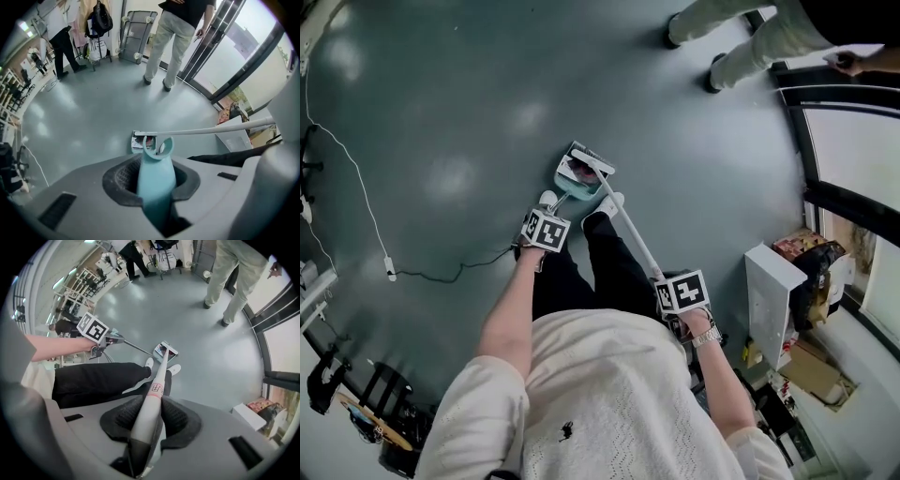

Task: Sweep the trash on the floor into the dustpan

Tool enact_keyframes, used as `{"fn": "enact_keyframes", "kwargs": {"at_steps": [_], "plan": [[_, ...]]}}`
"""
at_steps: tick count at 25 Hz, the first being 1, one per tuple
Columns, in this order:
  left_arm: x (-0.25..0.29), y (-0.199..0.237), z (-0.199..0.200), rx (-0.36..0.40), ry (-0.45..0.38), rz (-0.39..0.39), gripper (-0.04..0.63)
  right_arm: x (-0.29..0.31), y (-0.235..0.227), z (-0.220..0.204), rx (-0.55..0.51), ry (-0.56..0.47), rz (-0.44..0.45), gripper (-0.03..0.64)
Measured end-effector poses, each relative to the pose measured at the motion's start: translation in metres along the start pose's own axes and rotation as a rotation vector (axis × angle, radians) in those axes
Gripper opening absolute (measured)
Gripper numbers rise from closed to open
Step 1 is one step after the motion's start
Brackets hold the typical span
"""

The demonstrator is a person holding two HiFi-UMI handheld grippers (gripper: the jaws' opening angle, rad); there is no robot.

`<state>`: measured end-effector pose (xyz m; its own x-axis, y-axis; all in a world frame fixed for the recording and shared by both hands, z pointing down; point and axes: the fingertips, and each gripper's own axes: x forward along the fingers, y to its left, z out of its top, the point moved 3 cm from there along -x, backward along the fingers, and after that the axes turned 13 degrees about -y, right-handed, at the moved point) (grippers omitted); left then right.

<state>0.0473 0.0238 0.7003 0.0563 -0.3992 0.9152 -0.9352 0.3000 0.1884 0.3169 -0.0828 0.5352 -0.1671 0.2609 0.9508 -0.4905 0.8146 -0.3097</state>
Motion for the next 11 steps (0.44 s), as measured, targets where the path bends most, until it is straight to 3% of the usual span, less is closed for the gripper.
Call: {"fn": "enact_keyframes", "kwargs": {"at_steps": [5,11], "plan": [[-0.016,0.029,-0.006,0.057,0.005,0.004,0.093,0.009,0.041,0.006,0.029,-0.026,0.005,0.123],[-0.038,0.067,-0.018,0.033,-0.014,0.035,0.092,0.019,0.082,0.012,-0.012,-0.030,0.005,0.123]]}}
